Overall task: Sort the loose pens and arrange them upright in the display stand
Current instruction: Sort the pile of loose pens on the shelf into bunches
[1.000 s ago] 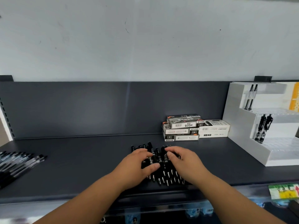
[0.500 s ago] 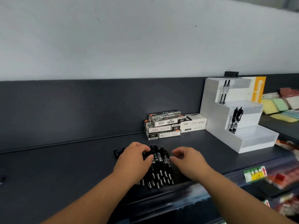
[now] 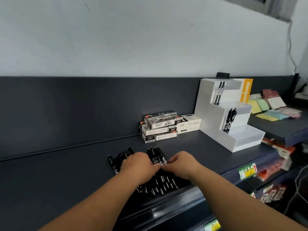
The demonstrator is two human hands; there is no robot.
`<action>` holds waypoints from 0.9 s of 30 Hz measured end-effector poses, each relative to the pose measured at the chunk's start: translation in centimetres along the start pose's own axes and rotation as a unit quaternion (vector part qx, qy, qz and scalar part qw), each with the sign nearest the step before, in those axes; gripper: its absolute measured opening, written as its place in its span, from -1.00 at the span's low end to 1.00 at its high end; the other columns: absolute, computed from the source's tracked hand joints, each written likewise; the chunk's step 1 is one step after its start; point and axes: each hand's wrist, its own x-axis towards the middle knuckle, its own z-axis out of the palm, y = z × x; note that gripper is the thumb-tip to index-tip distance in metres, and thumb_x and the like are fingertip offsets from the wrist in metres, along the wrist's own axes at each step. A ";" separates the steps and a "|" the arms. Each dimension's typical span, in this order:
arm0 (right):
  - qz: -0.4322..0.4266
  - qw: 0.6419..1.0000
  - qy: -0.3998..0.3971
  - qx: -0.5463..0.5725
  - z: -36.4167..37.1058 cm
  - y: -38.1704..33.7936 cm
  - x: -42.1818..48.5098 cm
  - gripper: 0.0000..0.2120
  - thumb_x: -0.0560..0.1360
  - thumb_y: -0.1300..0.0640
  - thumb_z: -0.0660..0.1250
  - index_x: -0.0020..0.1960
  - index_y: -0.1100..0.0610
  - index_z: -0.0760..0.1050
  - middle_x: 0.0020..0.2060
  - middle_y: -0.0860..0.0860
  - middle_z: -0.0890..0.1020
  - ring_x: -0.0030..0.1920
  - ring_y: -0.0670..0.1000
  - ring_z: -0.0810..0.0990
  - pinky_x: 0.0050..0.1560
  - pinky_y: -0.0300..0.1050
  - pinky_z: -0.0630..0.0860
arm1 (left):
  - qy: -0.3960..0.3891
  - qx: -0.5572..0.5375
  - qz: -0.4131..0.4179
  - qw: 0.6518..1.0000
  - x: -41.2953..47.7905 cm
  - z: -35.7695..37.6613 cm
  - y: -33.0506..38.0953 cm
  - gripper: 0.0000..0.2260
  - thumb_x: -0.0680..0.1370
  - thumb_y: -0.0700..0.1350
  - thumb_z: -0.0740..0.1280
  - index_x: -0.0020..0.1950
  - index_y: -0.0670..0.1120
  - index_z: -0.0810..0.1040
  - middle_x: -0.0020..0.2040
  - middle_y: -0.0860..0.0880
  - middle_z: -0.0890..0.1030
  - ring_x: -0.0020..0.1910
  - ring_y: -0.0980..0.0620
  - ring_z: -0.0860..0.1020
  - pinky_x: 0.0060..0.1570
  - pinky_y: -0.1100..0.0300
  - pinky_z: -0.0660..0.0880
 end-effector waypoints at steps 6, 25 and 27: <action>0.014 0.999 -0.025 0.044 0.2 0.1 0.0 -0.81 0.45 0.00 0.39 -0.21 0.12 0.52 -0.48 0.01 0.31 -0.47 -0.04 0.24 -0.42 -0.19 0.21 | -0.016 -0.063 -0.007 0.998 -0.5 0.2 -0.1 -0.64 0.50 0.25 0.26 -0.08 0.03 0.70 -0.21 0.04 0.65 -0.12 0.03 0.60 -0.03 0.13 0.53; -0.020 0.951 -0.098 0.294 -0.8 2.4 0.6 -0.89 0.52 0.15 0.36 -0.05 0.15 0.65 -0.20 0.09 0.67 -0.24 0.00 0.56 -0.28 -0.14 0.46 | 0.007 -0.128 -0.083 0.988 -0.9 -0.6 3.9 -0.75 0.49 0.07 0.37 -0.17 -0.11 0.65 -0.39 0.00 0.50 -0.35 0.03 0.46 -0.29 0.20 0.37; -0.033 0.933 -0.102 0.345 -1.0 2.4 0.7 -0.87 0.54 0.19 0.33 -0.10 0.15 0.65 -0.21 0.11 0.68 -0.19 0.05 0.59 -0.14 -0.02 0.55 | 0.025 -0.148 -0.077 0.986 -1.2 -1.0 4.4 -0.80 0.50 0.02 0.37 -0.17 -0.09 0.65 -0.39 0.01 0.51 -0.38 0.04 0.45 -0.30 0.21 0.37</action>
